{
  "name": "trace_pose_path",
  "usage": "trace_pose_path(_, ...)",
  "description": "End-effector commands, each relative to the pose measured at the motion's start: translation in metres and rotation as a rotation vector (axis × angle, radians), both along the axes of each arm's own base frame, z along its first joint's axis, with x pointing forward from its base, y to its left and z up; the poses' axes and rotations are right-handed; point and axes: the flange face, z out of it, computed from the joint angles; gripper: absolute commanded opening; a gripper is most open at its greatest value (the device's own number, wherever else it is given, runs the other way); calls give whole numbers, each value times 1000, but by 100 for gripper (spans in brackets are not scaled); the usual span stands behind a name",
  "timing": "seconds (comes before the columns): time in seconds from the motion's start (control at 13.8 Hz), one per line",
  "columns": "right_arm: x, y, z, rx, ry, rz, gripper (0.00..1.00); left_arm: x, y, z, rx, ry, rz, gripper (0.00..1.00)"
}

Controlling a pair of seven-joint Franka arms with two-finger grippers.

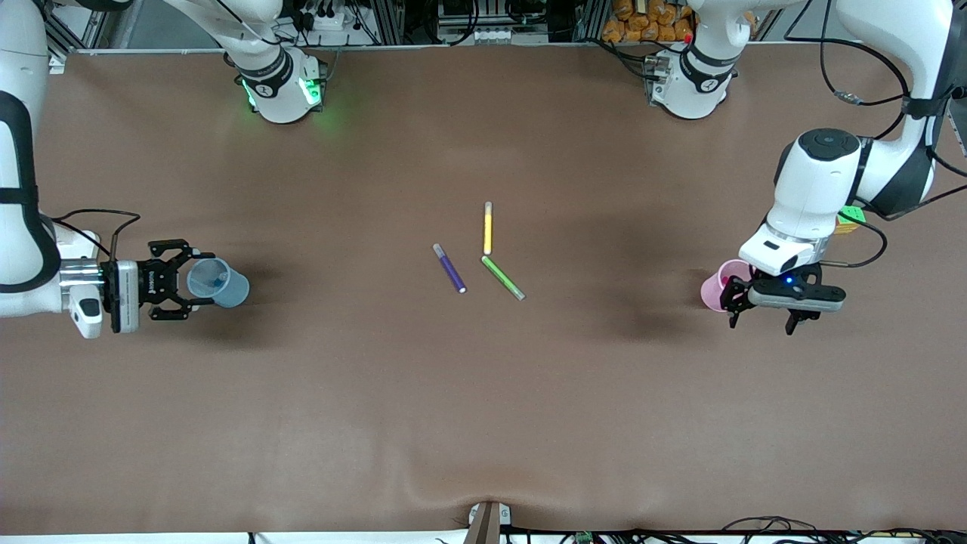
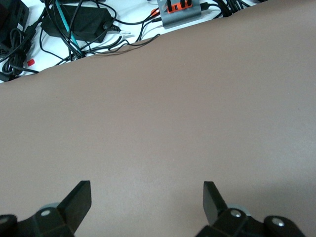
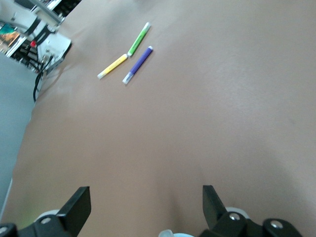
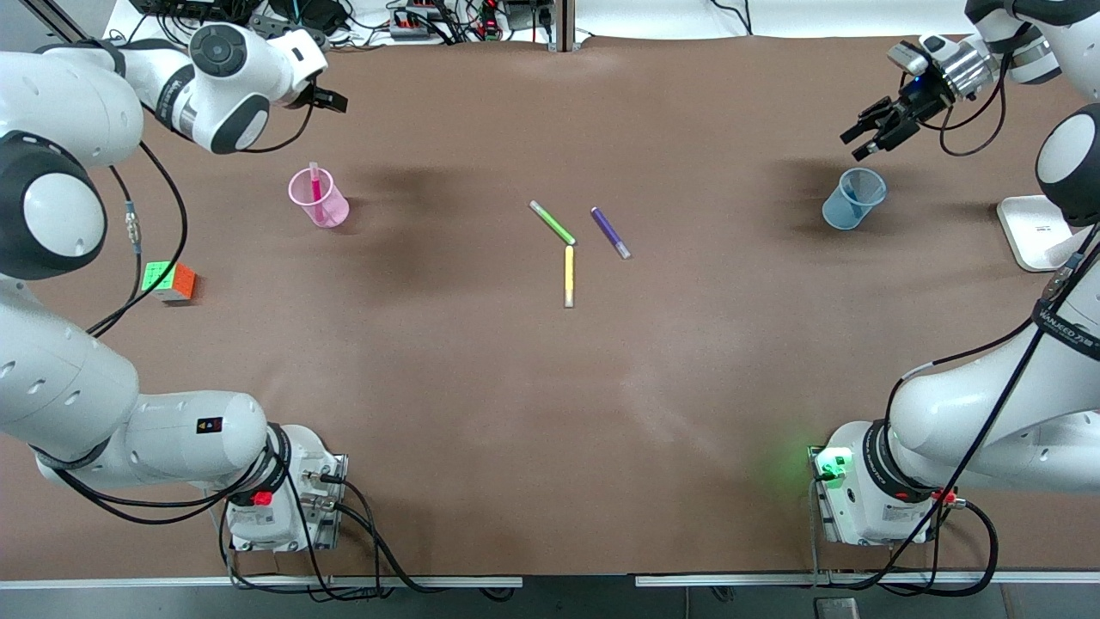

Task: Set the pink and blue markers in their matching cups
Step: 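Open the left gripper over the pink cup while the right releases blue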

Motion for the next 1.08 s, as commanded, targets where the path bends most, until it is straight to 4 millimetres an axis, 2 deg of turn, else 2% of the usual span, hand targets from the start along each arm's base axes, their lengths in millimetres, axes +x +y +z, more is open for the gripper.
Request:
trace_pose_path(0.0,1,11,45,-97,61,-60,100,12,-3,1,-7,3,20,100)
trace_pose_path(0.22,4,25,88,-261,110,-121,100,22,-11,16,10,18,39,100)
trace_pose_path(0.58,-3,60,159,-584,129,-278,100,26,-24,26,-23,54,84,100)
trace_pose_path(0.8,-4,67,193,-733,137,-455,100,21,-30,36,-23,92,115,100)
trace_pose_path(1.01,-12,64,223,-803,130,-612,100,11,-37,58,-37,128,164,100)
